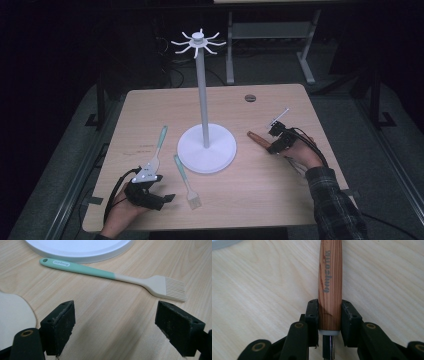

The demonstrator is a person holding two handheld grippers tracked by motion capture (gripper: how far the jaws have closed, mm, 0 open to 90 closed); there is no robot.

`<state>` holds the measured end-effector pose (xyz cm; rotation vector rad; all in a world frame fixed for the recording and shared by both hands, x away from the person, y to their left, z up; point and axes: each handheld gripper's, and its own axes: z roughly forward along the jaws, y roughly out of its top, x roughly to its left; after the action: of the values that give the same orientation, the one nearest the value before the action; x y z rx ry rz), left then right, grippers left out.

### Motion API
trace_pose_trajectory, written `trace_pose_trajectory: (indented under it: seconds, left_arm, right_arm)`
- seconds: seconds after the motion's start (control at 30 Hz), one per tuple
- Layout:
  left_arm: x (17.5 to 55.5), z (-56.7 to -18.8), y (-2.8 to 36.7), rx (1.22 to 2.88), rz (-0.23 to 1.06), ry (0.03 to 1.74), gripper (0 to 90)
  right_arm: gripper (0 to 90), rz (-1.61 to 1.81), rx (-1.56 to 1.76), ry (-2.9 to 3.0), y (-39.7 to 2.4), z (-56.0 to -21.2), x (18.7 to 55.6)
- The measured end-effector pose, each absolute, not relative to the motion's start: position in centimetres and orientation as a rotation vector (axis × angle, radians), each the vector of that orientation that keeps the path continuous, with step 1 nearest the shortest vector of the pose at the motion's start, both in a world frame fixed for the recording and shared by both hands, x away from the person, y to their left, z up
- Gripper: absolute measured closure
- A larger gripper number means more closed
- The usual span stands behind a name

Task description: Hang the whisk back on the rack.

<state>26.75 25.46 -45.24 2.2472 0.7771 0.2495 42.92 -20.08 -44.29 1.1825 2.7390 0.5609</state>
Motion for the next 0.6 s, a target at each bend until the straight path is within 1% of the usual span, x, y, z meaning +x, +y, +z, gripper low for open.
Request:
trace_pose_trajectory:
  seconds: [0.37, 0.4, 0.6]
  left_arm:
    - [26.8, -45.2, 25.5, 2.246, 0.253, 0.778, 16.0]
    - [26.8, -45.2, 25.5, 2.245, 0.254, 0.778, 15.9]
    - [26.8, -45.2, 25.5, 2.236, 0.255, 0.782, 16.0]
  right_arm:
    - [71.2, 0.762, 1.216, 2.676, -20.5, -42.6, 42.1]
    - [71.3, 0.832, 1.212, 2.66, -20.6, -42.2, 41.8]
    - [71.3, 0.992, 1.212, 2.594, -21.0, -41.1, 40.5]
